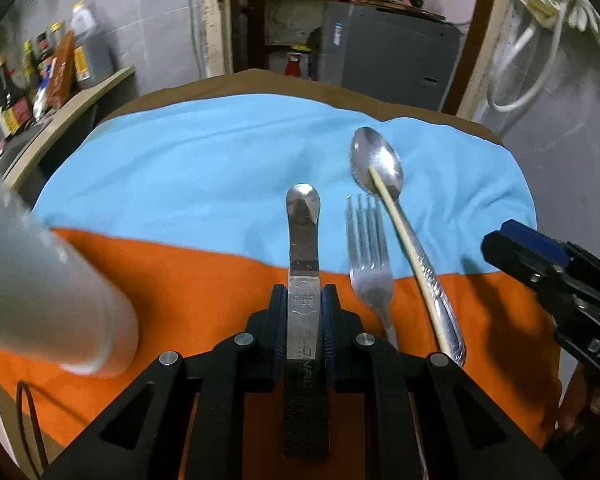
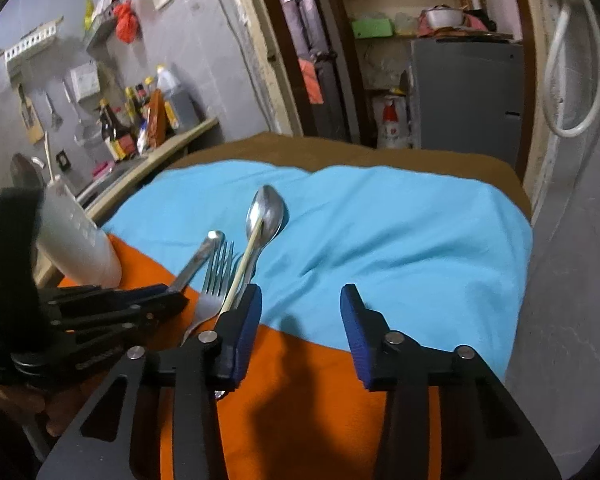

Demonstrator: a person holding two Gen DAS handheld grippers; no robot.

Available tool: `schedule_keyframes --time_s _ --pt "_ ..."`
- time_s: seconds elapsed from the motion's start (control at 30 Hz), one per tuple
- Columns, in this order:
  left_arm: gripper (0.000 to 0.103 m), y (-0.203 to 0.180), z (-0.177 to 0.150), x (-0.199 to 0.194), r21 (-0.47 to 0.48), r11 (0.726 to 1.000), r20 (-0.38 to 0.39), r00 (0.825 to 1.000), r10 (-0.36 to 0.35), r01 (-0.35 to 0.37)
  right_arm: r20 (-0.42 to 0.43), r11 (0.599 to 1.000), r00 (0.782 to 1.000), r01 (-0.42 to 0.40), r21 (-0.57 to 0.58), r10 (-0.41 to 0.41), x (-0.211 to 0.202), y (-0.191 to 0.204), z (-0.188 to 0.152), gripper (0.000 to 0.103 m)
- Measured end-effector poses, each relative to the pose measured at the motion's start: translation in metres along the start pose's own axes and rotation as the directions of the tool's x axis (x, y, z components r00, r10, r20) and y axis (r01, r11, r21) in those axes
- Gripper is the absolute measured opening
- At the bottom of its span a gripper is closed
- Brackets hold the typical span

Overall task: Organize utensils
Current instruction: 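Grasp the steel knife with the left tool while the right tool grasps the steel spoon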

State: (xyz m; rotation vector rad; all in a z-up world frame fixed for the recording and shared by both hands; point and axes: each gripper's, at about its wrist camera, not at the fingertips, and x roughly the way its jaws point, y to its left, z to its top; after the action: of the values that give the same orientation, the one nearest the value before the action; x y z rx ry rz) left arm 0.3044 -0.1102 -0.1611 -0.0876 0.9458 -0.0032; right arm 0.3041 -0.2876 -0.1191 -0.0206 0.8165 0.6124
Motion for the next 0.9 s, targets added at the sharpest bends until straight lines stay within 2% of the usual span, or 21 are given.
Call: schedule_keyframes --time_s 0.13,0.3,0.47,0.57,0.8,0.9 --pt "0.014 0.005 -0.012 -0.013 -0.034 0.999 -0.006 1.0 0.014 -0.014 -0.058 0.999 0.998 -0.014 -0.051 0.011 0.012 0.011 -0.001 0.032" --pt "0.014 0.004 -0.026 -0.025 -0.03 0.999 0.0 0.999 0.032 -0.032 -0.117 0.993 0.993 -0.012 -0.119 -0.002 0.025 0.024 -0.001 0.031" --pt "0.014 0.005 -0.032 -0.031 -0.043 0.999 0.003 1.0 0.02 -0.02 -0.139 0.985 0.99 -0.016 -0.169 -0.008 0.035 0.034 0.003 0.031" --pt "0.014 0.004 -0.034 -0.032 -0.049 0.999 0.003 1.0 0.015 -0.015 -0.15 0.976 0.988 0.006 -0.217 -0.04 0.043 0.042 0.005 0.031" --pt "0.014 0.003 -0.033 -0.031 -0.047 0.999 -0.006 1.0 0.019 -0.019 -0.155 0.967 0.982 0.066 -0.245 -0.107 0.058 0.049 0.013 0.03" --pt "0.014 0.004 -0.034 -0.032 -0.058 0.998 -0.008 1.0 0.013 -0.013 -0.163 0.975 0.981 0.072 -0.211 -0.108 0.054 0.045 0.013 0.01"
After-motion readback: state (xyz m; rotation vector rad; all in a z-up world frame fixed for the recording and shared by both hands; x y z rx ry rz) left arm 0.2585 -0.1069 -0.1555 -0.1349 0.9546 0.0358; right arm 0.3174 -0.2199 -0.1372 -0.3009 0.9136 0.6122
